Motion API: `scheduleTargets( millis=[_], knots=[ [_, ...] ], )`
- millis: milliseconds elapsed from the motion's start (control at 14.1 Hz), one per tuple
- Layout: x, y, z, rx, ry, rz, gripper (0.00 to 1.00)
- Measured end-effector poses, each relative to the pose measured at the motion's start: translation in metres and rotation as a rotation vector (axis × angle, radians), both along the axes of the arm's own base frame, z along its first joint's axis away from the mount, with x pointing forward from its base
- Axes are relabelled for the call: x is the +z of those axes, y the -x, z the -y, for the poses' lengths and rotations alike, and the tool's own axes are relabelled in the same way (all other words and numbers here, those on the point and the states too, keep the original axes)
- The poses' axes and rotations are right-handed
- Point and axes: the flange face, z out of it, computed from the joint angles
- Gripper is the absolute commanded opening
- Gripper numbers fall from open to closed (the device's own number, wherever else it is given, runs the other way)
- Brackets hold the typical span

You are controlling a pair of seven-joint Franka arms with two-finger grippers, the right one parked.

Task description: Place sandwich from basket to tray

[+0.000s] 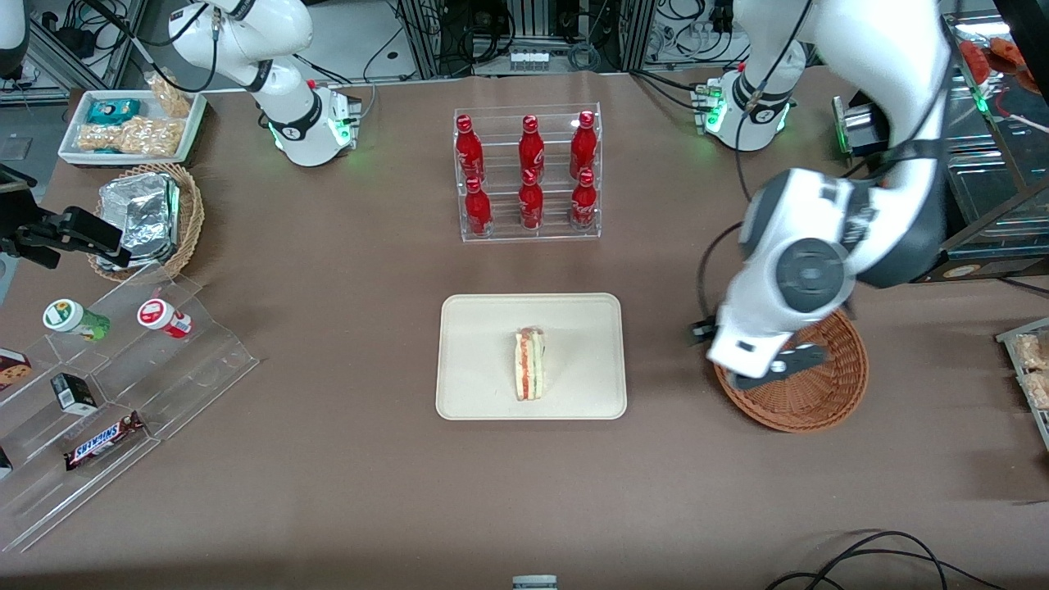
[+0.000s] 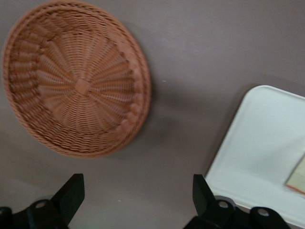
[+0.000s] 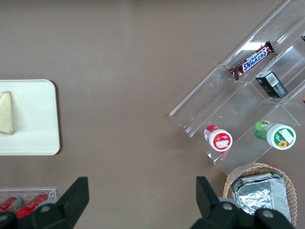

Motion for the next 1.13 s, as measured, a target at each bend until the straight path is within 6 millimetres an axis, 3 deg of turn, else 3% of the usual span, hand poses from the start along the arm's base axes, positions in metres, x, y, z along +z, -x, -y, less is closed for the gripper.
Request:
scheduleTargets(
  millis=[212, 354, 707, 1131],
  knots=[
    [0.02, 0.017, -0.058, -0.074, 0.023, -0.014, 1.0],
    [0.037, 0.033, -0.082, -0.118, 0.035, -0.015, 1.0],
    [0.089, 0.07, -0.111, -0.211, 0.053, -0.012, 1.0],
    [0.114, 0.079, -0.136, -0.353, 0.078, 0.015, 1.0]
  ],
)
